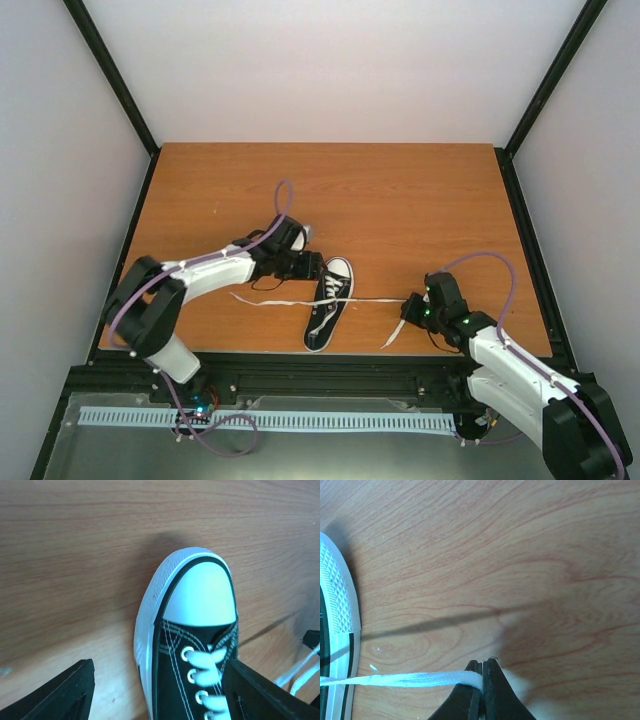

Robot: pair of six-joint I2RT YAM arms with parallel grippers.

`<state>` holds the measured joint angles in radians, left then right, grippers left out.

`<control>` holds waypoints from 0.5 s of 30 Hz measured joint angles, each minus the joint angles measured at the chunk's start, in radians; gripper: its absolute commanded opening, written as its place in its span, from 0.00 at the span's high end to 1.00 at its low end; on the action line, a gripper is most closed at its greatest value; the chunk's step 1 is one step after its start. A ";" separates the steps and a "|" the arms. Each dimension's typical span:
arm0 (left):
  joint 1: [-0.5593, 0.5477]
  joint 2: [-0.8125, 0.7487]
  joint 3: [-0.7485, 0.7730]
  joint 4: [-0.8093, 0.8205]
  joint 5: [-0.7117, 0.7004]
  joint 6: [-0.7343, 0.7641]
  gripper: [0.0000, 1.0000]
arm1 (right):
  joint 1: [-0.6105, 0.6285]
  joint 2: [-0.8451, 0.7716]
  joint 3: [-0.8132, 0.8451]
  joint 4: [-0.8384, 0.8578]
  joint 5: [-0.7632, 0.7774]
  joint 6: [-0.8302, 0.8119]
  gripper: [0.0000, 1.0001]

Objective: Tie the shoes

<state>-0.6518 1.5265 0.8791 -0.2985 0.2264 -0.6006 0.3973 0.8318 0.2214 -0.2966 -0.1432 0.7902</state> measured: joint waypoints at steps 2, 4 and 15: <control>0.000 0.078 0.021 0.035 0.045 0.000 0.30 | 0.000 0.009 0.000 0.013 -0.008 0.000 0.97; 0.000 0.139 0.034 0.063 0.076 0.000 0.34 | -0.001 0.018 0.000 0.024 -0.015 0.000 0.97; -0.001 0.285 0.062 0.166 0.167 -0.015 0.92 | -0.003 0.039 0.002 0.052 -0.029 -0.009 0.97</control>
<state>-0.6525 1.8118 0.9409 -0.1322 0.3939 -0.6159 0.3939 0.8711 0.2237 -0.2443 -0.1726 0.7815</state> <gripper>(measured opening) 0.206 0.029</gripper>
